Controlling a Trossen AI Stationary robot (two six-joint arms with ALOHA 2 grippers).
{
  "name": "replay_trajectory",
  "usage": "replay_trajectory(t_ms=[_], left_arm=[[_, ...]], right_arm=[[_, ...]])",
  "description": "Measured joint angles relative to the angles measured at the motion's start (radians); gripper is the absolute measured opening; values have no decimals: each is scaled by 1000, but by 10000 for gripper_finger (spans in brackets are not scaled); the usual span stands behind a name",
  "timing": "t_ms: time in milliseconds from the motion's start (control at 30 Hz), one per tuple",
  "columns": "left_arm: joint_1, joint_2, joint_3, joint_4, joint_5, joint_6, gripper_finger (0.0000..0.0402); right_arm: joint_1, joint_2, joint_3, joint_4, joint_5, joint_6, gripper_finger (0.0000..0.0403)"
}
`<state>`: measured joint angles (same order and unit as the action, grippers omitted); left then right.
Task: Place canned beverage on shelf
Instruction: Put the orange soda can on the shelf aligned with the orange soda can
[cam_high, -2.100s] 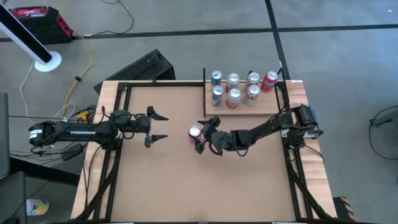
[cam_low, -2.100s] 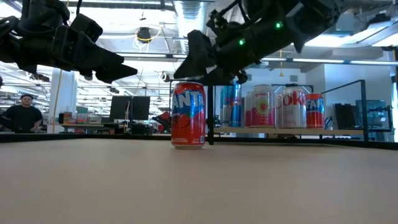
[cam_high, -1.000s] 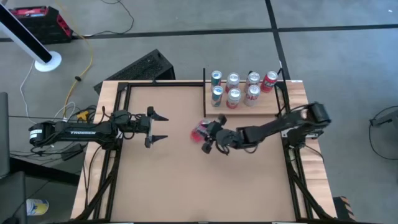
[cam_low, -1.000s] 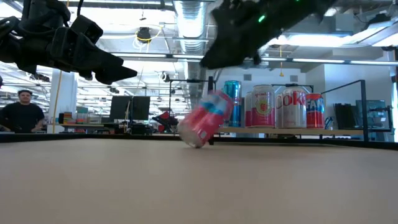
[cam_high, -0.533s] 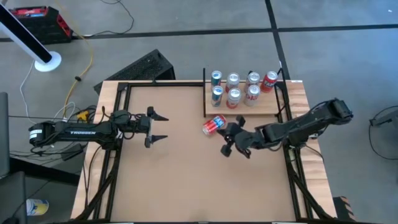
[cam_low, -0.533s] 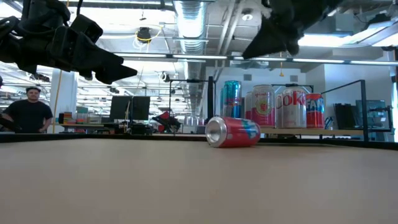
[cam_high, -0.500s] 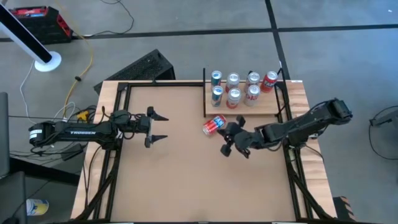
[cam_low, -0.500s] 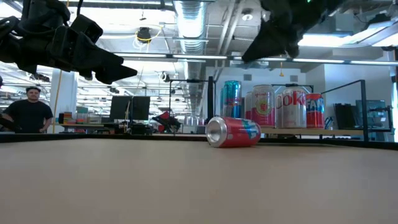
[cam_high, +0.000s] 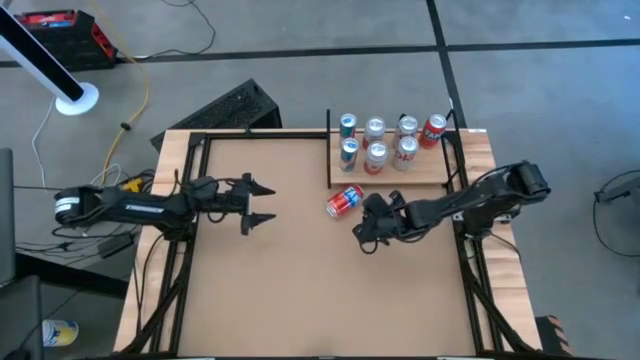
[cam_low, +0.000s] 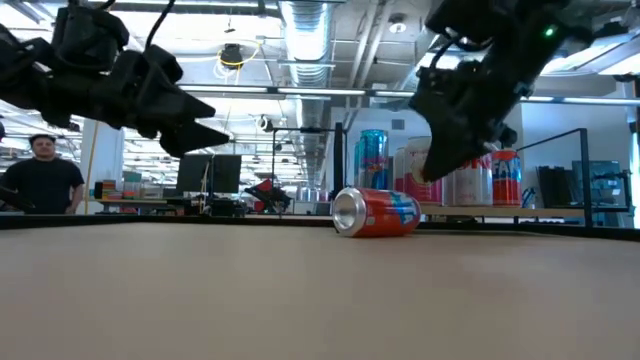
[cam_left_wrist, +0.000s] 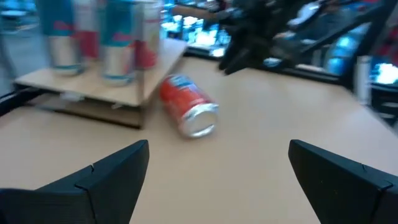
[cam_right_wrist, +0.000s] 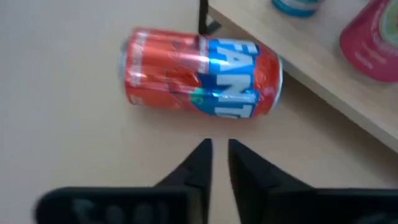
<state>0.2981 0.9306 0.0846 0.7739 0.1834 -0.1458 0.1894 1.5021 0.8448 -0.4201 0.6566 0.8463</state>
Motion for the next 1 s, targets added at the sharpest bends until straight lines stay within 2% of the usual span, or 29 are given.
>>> replay_trajectory(t_ms=[100, 167, 300, 367, 467, 600, 700, 767, 1000], left_arm=[[-1, 110, 5, 128, 68, -18, 371], [-1, 187, 28, 165, 65, -20, 370], [-9, 346, 102, 168, 20, 4, 343], [-20, 423, 141, 171, 13, 26, 311], [-39, 526, 194, 195, 20, 74, 243], [-55, 646, 260, 202, 64, 108, 123], [-70, 749, 314, 235, 128, 124, 30], [-76, 814, 357, 238, 130, 128, 12], [-74, 978, 506, 229, 151, 143, 1]], right_arm=[[-29, 26, -1, -8, 1, -13, 51], [-56, 21, -24, 0, 6, -14, 19], [-119, -16, -130, 101, 19, -15, 19], [-142, -35, -199, 216, 20, -61, 17], [-178, -53, -293, 421, 13, -147, 15], [-214, -52, -378, 602, 4, -234, 15], [-228, -40, -397, 640, 3, -252, 15], [-232, -40, -398, 643, 20, -279, 15], [-239, -40, -396, 709, 22, -405, 15]])
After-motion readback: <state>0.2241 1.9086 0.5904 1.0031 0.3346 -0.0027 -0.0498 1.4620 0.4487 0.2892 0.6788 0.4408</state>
